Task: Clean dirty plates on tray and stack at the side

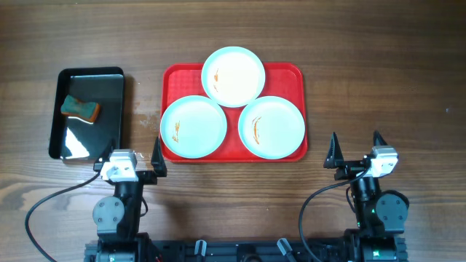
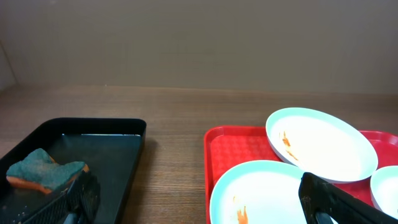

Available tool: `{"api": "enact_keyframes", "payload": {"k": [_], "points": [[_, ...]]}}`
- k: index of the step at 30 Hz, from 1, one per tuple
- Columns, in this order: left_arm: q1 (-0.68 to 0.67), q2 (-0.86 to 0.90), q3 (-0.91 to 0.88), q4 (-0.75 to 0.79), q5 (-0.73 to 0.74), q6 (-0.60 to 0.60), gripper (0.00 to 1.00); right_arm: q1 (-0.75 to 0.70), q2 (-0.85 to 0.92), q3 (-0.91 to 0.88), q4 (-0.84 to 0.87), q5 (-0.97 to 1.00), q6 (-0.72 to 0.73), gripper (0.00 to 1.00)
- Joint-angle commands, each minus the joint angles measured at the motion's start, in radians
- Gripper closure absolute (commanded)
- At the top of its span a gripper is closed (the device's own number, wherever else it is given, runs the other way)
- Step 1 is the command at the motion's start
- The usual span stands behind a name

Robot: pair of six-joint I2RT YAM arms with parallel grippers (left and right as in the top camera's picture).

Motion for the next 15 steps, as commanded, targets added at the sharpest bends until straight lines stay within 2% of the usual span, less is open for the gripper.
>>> {"api": "enact_keyframes", "payload": {"k": [1,3,4,7,9,11,15], "points": [[0.006,-0.008,-0.005,-0.003,-0.010,-0.004,0.00,-0.006,-0.011,-0.001,0.002,0.014,-0.013,0.00],[0.004,-0.008,-0.005,0.033,0.049,-0.037,0.00,-0.006,-0.011,-0.001,0.002,0.014,-0.013,0.00],[0.002,-0.008,-0.005,0.064,0.163,-0.110,0.00,-0.006,-0.011,-0.001,0.002,0.014,-0.012,0.00],[-0.009,-0.008,-0.005,0.097,0.644,-0.383,0.00,-0.006,-0.011,-0.001,0.002,0.014,-0.012,0.00],[-0.011,-0.008,-0.005,0.151,0.787,-0.482,0.00,-0.006,-0.011,-0.001,0.002,0.014,-0.013,0.00],[-0.011,-0.008,-0.005,0.211,0.878,-0.550,0.00,-0.006,-0.011,-0.001,0.002,0.014,-0.013,0.00],[-0.011,-0.008,-0.004,0.425,0.897,-0.703,0.00,-0.006,-0.011,-0.001,0.002,0.014,-0.013,0.00]]}}
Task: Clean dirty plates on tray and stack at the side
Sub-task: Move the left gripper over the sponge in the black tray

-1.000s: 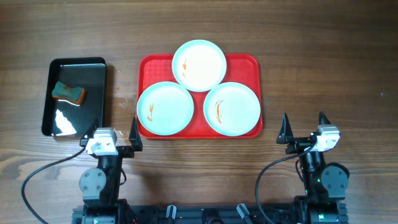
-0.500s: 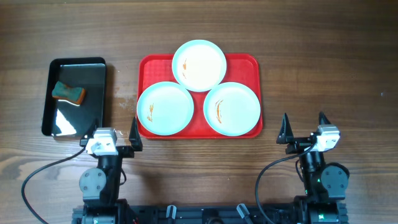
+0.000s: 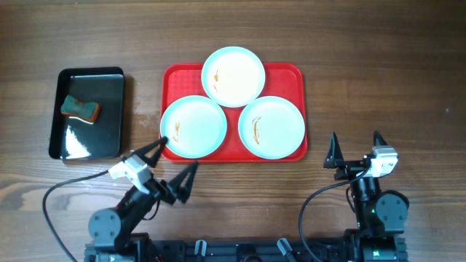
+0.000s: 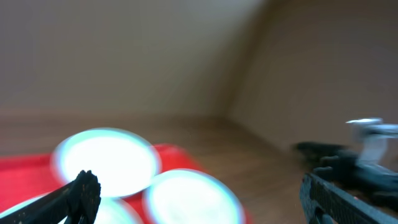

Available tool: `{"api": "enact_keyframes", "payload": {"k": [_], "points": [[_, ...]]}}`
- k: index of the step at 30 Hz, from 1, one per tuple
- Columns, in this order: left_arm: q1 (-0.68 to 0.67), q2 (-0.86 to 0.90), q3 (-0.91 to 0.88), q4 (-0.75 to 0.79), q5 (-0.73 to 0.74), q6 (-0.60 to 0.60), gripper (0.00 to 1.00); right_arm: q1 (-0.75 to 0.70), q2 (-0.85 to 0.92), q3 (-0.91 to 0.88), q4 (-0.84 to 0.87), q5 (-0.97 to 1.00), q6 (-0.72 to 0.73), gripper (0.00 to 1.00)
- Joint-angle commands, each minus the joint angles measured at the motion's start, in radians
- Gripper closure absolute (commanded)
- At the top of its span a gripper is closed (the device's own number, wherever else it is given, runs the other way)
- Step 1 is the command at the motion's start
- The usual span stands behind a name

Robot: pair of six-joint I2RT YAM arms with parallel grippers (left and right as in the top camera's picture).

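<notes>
Three pale blue plates with orange smears lie on the red tray (image 3: 295, 73): one at the back (image 3: 233, 76), one front left (image 3: 194, 126), one front right (image 3: 271, 127). A green and orange sponge (image 3: 80, 108) rests in the black tray (image 3: 109, 80). My left gripper (image 3: 174, 163) stands open just in front of the red tray's front left corner, turned toward the right. The left wrist view is blurred and shows the plates (image 4: 106, 162) and the right arm (image 4: 367, 155). My right gripper (image 3: 356, 148) stands open, right of the red tray.
The black tray sits at the left of the wooden table (image 3: 378, 58). Cables trail from both arm bases along the near edge.
My left gripper has swung from facing straight back beside the black tray to pointing rightward near the red tray's front left corner. The right arm has not moved.
</notes>
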Motion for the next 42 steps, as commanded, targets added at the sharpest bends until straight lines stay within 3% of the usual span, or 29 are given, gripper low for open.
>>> {"api": "enact_keyframes", "payload": {"k": [1,3,6,11,13,17,20,24,26,30,34,42], "points": [[-0.003,-0.008,0.000,0.213,0.187,-0.267,0.00,-0.006,-0.011,-0.001,0.001,0.014,-0.013,0.00],[-0.002,-0.008,0.014,0.343,0.183,-0.276,0.00,-0.006,-0.011,-0.001,0.002,0.014,-0.013,0.00],[0.015,0.007,0.098,0.262,0.161,-0.225,0.00,-0.006,-0.011,-0.001,0.002,0.014,-0.013,0.00],[0.091,0.143,0.354,-0.187,0.042,0.027,0.00,-0.006,-0.011,-0.001,0.001,0.014,-0.013,0.01],[0.126,0.269,0.519,-0.416,-0.114,0.134,0.00,-0.006,-0.011,-0.001,0.002,0.014,-0.013,0.00],[0.154,0.570,0.849,-0.784,-0.493,0.194,0.00,-0.006,-0.011,-0.001,0.001,0.014,-0.013,0.00],[0.154,0.801,1.064,-0.981,-0.590,0.270,0.00,-0.006,-0.011,-0.001,0.002,0.014,-0.013,0.00],[0.154,1.026,1.242,-1.165,-0.565,0.278,0.00,-0.006,-0.011,-0.001,0.001,0.014,-0.013,0.00],[0.154,1.107,1.281,-1.183,-0.573,0.263,0.00,-0.006,-0.011,-0.001,0.002,0.014,-0.013,0.00],[0.190,1.275,1.400,-1.237,-0.707,-0.031,0.00,-0.006,-0.011,-0.001,0.002,0.014,-0.013,0.00],[0.278,1.458,1.564,-1.294,-0.724,-0.042,0.00,-0.006,-0.011,-0.001,0.002,0.014,-0.013,0.00],[0.378,1.675,1.575,-1.275,-0.759,-0.037,0.00,-0.006,-0.011,-0.001,0.002,0.014,-0.012,0.00]]}}
